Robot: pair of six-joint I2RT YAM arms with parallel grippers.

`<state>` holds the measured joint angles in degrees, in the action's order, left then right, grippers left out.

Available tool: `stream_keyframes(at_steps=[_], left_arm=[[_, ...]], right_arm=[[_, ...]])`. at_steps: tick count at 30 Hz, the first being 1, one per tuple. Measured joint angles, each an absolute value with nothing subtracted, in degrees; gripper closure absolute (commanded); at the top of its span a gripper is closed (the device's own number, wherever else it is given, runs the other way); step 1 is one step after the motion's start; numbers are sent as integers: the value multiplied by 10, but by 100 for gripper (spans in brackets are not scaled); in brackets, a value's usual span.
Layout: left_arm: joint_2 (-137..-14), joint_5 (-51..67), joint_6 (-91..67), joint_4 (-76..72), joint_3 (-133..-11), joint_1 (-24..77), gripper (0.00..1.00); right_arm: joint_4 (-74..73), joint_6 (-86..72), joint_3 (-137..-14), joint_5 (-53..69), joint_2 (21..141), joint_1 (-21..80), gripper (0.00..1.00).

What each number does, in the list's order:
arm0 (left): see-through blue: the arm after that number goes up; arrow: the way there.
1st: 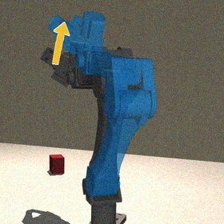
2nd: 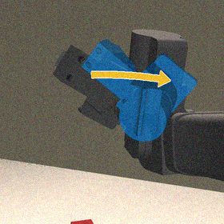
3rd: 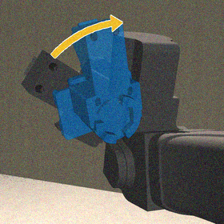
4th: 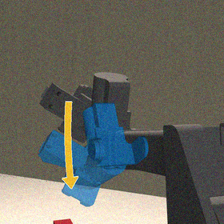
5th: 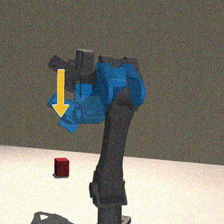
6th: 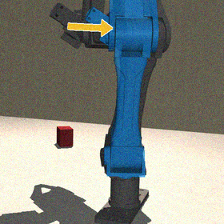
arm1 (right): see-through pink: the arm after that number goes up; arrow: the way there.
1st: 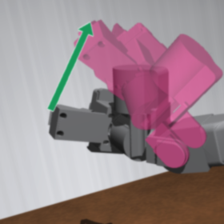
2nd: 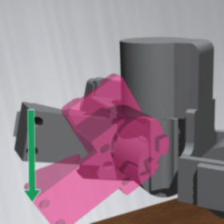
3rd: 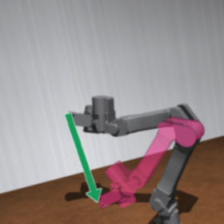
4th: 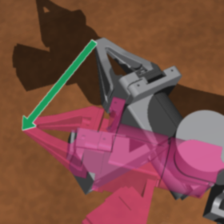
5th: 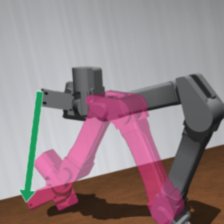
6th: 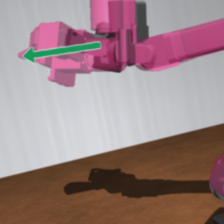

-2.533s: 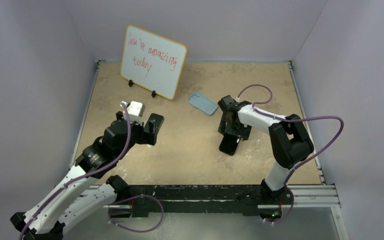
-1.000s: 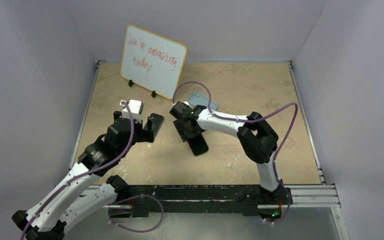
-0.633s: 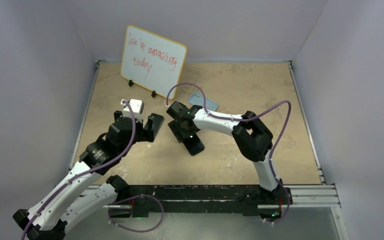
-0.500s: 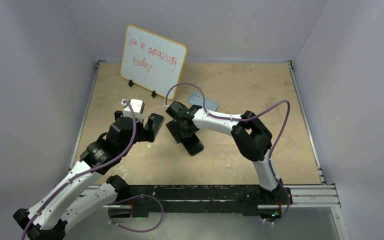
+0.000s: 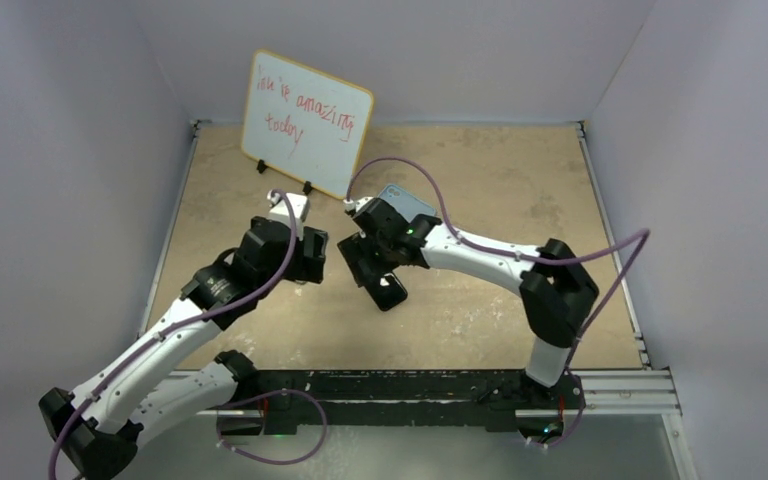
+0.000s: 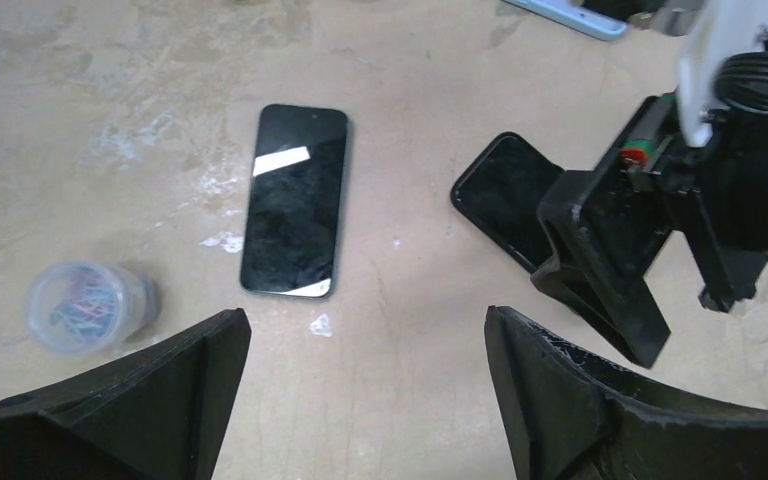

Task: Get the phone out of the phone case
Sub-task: Move the phone to the center of the board.

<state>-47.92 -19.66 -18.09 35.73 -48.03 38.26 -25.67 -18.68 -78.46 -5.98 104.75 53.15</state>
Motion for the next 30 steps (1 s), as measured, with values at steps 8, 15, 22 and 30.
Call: stream_keyframes(at_steps=[8,15,22,30], left_arm=[[-535,-129,-236,336,-488,383,11],[-586,-58,-289,265,-457,384,15],[-659,-26,-320,200,-438,408,16],[-686,-13,-358,101,-368,424,19]], right_arm=[[-153,-245,-627,-7,906,496,6],[-50,-318,-472,58,816,426,9],[31,-366,-404,87,803,421,15],[118,-404,-347,119,819,393,23]])
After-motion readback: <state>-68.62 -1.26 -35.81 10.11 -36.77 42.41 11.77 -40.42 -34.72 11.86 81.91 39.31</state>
